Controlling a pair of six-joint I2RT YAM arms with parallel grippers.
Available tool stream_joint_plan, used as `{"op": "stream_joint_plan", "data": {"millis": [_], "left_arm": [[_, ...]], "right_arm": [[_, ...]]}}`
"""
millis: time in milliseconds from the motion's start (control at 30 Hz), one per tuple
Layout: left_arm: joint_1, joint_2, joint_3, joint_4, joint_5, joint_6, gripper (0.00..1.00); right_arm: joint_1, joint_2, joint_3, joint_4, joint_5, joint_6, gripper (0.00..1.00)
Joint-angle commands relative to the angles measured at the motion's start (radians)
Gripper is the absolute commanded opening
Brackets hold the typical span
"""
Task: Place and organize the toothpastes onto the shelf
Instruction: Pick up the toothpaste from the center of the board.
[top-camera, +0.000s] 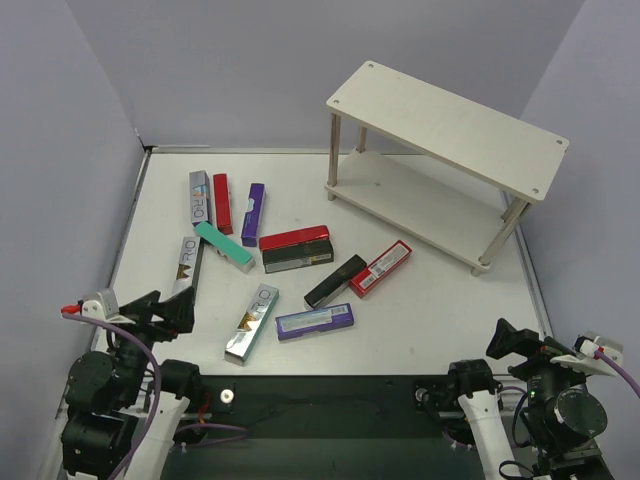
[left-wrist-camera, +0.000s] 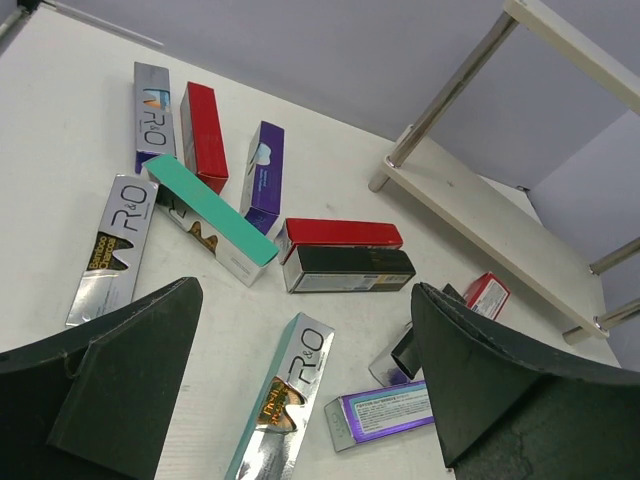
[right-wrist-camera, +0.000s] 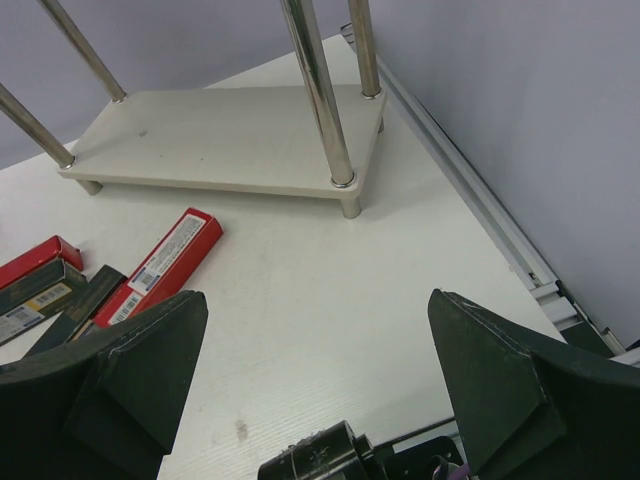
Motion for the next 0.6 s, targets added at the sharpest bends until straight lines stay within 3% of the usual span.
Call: {"op": "stream_joint_plan", "data": {"millis": [0, 300, 567], "left_arm": [[-0.002, -0.036, -0.012, 0.075, 0.047, 0.016, 0.97], [0.001, 0.14, -0.038, 0.182, 0.038, 0.042, 0.97], [-0.001, 0.484, -0.055, 0.415, -0.021, 0.062, 0.97]], "right_arm": [[0.009, -0.223, -0.004, 0.02, -0.003, -0.007, 1.0], [0.018, -0.225, -0.007, 0.023, -0.003, -0.009, 1.0], [0.019, -0.161, 0.001, 0.023, -0.014, -0.013, 1.0]]}}
